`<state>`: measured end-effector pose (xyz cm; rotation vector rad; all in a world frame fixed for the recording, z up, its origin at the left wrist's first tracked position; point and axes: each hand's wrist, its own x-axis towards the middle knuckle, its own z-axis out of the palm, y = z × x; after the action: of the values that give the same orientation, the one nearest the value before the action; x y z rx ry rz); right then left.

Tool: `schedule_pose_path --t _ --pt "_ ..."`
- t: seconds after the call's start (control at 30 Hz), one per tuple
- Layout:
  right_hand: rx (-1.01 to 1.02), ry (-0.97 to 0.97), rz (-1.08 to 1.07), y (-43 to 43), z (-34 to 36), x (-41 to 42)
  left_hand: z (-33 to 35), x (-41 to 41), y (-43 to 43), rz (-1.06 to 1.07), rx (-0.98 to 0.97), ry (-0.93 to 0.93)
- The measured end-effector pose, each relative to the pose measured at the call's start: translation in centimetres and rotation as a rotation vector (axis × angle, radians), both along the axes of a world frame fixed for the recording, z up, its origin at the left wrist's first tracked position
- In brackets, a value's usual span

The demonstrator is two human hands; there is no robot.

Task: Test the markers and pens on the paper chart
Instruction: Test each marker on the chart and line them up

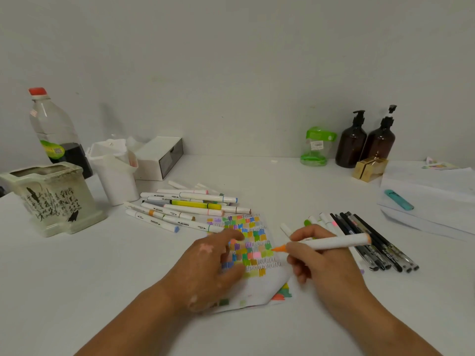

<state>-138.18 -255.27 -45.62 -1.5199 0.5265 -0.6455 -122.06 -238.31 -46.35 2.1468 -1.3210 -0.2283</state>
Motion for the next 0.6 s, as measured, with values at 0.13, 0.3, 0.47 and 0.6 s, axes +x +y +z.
schedule_pose_path --t 0.13,0.3,0.47,0.6 --pt "0.076 -0.095 0.044 -0.7 0.4 -0.2 0.7 0.6 0.4 0.022 -0.311 0.336" --pt "0.276 -0.203 0.110 -1.1 0.4 -0.2 0.8 0.4 0.2 -0.123 -0.388 0.600" --pt "0.271 -0.236 0.119 -1.2 0.7 -0.4 0.9 0.0 -0.1 -0.167 -0.369 0.753" --pt "0.219 -0.215 0.148 -1.0 0.7 -0.5 1.2 -0.3 -0.1 -0.147 -0.346 0.688"
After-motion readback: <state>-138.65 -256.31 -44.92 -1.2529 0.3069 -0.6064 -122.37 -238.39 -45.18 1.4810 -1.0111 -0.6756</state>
